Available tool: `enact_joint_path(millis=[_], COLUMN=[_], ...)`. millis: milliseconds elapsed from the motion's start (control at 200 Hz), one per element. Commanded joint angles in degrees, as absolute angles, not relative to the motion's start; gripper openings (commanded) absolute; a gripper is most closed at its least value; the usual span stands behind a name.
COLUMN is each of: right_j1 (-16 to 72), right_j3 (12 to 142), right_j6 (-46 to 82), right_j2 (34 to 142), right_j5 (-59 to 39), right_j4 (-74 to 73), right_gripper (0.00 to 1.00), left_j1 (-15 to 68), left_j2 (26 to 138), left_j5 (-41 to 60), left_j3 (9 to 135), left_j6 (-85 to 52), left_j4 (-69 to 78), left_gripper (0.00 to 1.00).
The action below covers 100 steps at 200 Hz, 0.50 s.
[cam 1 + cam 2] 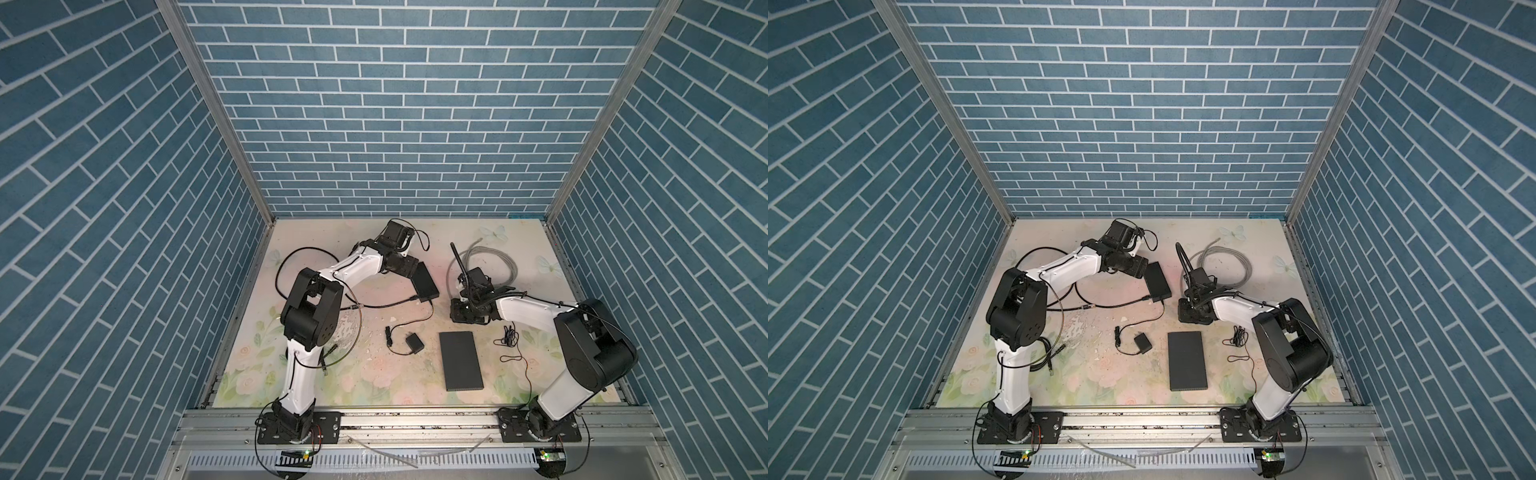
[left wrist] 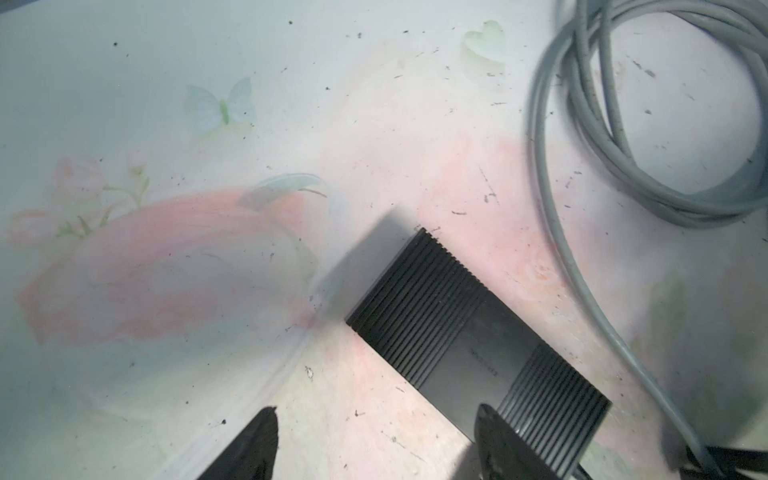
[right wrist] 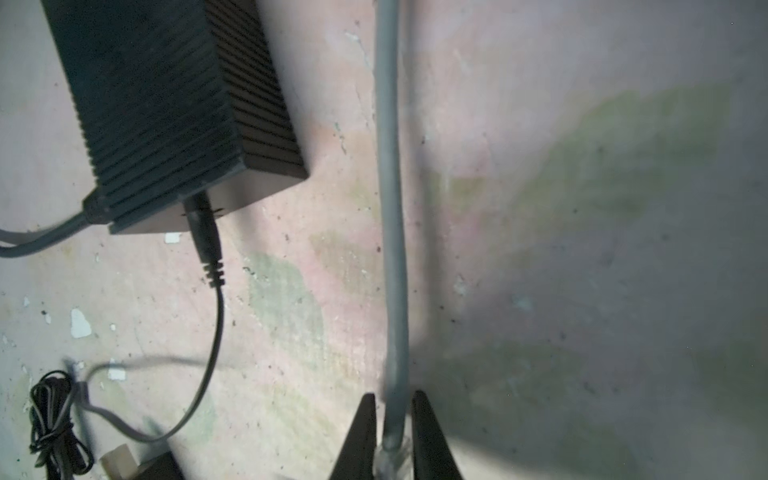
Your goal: Insert the plug into the switch port
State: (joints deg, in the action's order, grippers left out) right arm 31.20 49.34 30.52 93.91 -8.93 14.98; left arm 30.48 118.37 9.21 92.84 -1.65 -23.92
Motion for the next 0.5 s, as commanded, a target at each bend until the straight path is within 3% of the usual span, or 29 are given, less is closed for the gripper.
enact_joint_path(millis=[0, 300, 495], right_j1=[31.0, 27.8, 22.86], right_j3=[52.69, 59.56, 54.69], right_j6=[28.99, 21.13, 26.31], right_j2=[91.43, 92.33, 89.75], right_j5=[-7.4, -20.73, -34.56], right_j4=[17.88, 19.9, 12.06], right_gripper=[0.13, 0.09, 0.09], left_j1=[30.59, 31.14, 32.43], left_j2=[114.16, 112.87, 114.04], left_j5=[13.2, 24.46, 28.72], left_j3=[90.0, 91.83, 90.26], left_j6=[9.17, 25.15, 28.92], left_j4=[-21.51, -22.14, -18.44], left_gripper=[0.74, 0.69, 0.69])
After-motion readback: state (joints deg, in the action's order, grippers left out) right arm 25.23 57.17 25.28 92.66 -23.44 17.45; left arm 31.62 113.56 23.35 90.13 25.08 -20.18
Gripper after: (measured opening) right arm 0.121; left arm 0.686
